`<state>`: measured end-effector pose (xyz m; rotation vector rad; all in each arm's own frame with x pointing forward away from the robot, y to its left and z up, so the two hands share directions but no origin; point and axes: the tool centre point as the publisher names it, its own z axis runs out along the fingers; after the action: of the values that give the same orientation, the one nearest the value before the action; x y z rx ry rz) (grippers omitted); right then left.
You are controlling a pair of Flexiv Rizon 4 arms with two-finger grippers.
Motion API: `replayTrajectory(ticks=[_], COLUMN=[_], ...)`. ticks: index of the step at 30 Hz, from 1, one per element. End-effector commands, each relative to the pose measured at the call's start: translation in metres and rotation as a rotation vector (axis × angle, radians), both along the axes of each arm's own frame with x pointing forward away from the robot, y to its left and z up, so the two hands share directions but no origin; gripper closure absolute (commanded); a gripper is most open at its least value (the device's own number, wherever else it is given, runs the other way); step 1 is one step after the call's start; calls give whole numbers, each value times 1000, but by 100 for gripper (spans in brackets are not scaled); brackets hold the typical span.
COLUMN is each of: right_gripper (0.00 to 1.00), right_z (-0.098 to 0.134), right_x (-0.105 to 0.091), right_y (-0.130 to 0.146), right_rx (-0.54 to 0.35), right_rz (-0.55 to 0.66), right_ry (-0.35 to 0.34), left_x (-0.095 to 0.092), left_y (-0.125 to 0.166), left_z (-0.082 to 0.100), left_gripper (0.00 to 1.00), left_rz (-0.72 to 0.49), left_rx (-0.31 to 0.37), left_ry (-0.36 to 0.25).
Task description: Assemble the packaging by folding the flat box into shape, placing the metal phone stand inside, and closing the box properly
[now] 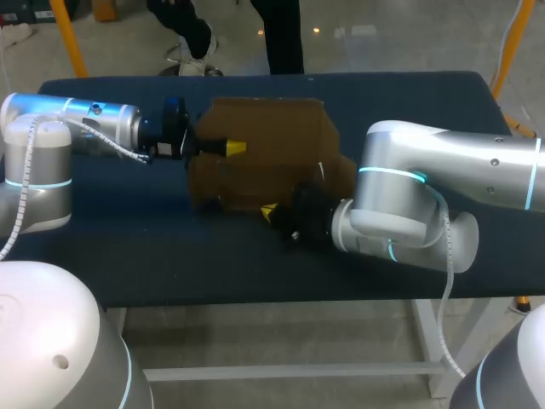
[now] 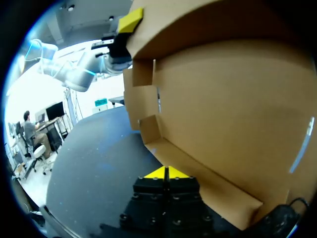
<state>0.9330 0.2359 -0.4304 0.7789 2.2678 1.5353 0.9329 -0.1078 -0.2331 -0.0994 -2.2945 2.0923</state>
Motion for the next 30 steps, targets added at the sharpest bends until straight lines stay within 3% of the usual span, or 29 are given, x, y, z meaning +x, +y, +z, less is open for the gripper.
replayTrajectory(ticks=[1,11,30], right_gripper=[100,100,100], right_z=[-10,-10,-10], right_x=[1,1,1], right_y=[4,4,4], right_rx=[5,5,5], right_rz=[-7,-7,-7], right_ry=[-4,-4,-4], left_x=[1,5,8], left_y=[0,2,3], left_z=[-1,-4,-7], left_gripper=[100,100,100], left_rz=[2,16,15], left_rx=[6,15,13], left_ry=[24,77,90])
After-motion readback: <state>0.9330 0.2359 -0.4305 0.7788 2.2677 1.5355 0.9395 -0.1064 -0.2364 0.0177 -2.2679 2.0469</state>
